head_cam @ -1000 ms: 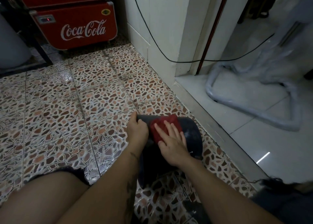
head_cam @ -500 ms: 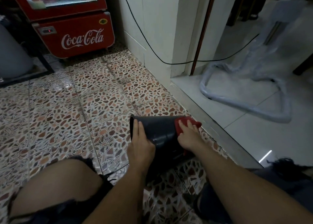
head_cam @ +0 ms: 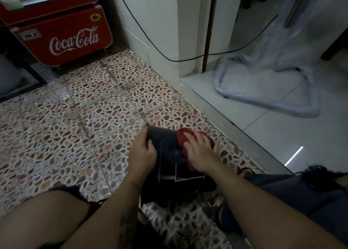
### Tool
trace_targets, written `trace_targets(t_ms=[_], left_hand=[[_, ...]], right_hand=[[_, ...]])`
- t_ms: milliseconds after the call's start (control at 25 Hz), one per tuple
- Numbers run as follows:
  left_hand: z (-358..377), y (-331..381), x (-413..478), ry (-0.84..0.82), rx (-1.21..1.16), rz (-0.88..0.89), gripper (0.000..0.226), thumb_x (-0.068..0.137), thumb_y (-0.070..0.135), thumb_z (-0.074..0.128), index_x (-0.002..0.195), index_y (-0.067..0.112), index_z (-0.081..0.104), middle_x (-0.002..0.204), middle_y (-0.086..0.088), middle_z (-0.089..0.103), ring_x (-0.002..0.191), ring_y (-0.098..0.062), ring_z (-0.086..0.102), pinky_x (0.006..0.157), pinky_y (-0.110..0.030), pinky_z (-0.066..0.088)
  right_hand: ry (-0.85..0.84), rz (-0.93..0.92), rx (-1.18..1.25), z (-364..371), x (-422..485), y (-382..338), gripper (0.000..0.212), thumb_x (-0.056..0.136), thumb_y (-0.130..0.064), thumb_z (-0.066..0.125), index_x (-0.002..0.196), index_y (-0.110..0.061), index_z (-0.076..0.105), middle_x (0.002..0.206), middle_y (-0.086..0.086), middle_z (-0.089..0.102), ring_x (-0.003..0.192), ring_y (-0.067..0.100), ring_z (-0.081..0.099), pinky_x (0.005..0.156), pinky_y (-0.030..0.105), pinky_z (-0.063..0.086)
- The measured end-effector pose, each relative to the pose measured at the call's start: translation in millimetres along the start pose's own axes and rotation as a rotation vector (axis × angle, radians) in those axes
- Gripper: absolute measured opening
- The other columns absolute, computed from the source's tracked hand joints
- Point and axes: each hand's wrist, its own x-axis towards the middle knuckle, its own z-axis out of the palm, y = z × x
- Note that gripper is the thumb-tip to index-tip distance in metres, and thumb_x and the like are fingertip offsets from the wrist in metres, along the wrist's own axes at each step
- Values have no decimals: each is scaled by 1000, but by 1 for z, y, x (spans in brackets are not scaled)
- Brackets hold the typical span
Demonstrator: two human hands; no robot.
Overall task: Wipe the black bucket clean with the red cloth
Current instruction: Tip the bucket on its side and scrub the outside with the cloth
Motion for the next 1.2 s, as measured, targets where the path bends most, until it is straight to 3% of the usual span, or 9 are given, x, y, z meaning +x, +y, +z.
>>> trace_targets(t_ms=[80, 240, 400, 520, 600, 760, 880, 1200], left_hand=[[-1, -19, -17, -31, 98, 111, 58, 101, 12, 43, 156, 25, 32, 160, 5, 34, 146, -12, 31, 119, -32, 25], [1, -26, -23, -33, 81, 156, 57, 103, 15, 38, 157, 28, 27, 163, 5, 30, 149, -11, 26, 121, -35, 23], [15, -13, 7, -39, -222, -162, 56, 96, 23, 40, 149, 42, 39, 151, 1, 50, 135, -23, 50, 113, -49, 39], [21, -22, 22, -38, -315, -325, 62, 83, 33, 42, 142, 52, 41, 140, -2, 60, 124, -37, 58, 103, -57, 47], [19, -21, 24, -74, -365, -363, 61, 84, 34, 45, 143, 49, 42, 143, -2, 58, 128, -34, 56, 107, -55, 44], [12, -4, 12, -29, -415, -240, 49, 102, 23, 41, 151, 26, 43, 157, 5, 41, 143, -15, 38, 121, -41, 28], [13, -6, 9, 24, -429, -216, 45, 104, 17, 37, 148, 21, 48, 156, 3, 42, 143, -13, 37, 121, -39, 27], [17, -16, 16, 46, -464, -243, 45, 101, 14, 40, 143, 24, 53, 150, 6, 50, 139, -9, 44, 118, -32, 32]], right_hand=[[24, 65, -29, -7, 13, 20, 55, 103, -51, 8, 155, -41, 23, 166, -4, 20, 152, 22, 15, 117, 66, -7], [-36, 149, -65, -17, 26, 39, 58, 103, -47, 9, 156, -30, 27, 167, 4, 21, 151, 27, 21, 119, 64, 1], [-38, -126, -24, -5, 7, -15, 59, 103, -41, 20, 160, -31, 11, 170, 6, -1, 155, 29, -3, 123, 53, -3], [13, -380, 48, 14, -14, -41, 64, 96, -33, 31, 159, -34, 18, 170, 0, 2, 155, 23, -5, 123, 46, -9], [53, -391, 39, 16, -21, -19, 68, 91, -31, 34, 158, -37, 22, 170, -4, 7, 155, 18, -2, 124, 44, -7], [139, -42, -65, -2, -17, 49, 75, 84, -41, 19, 159, -35, 19, 169, -1, 11, 154, 23, 7, 124, 51, 7], [95, 83, -7, -7, -5, 38, 77, 82, -40, 19, 159, -32, 21, 169, 1, 11, 154, 28, 7, 124, 51, 6], [-14, -240, 105, 9, 27, -84, 73, 82, -37, 25, 154, -33, 36, 166, -4, 26, 151, 26, 17, 124, 49, 2]])
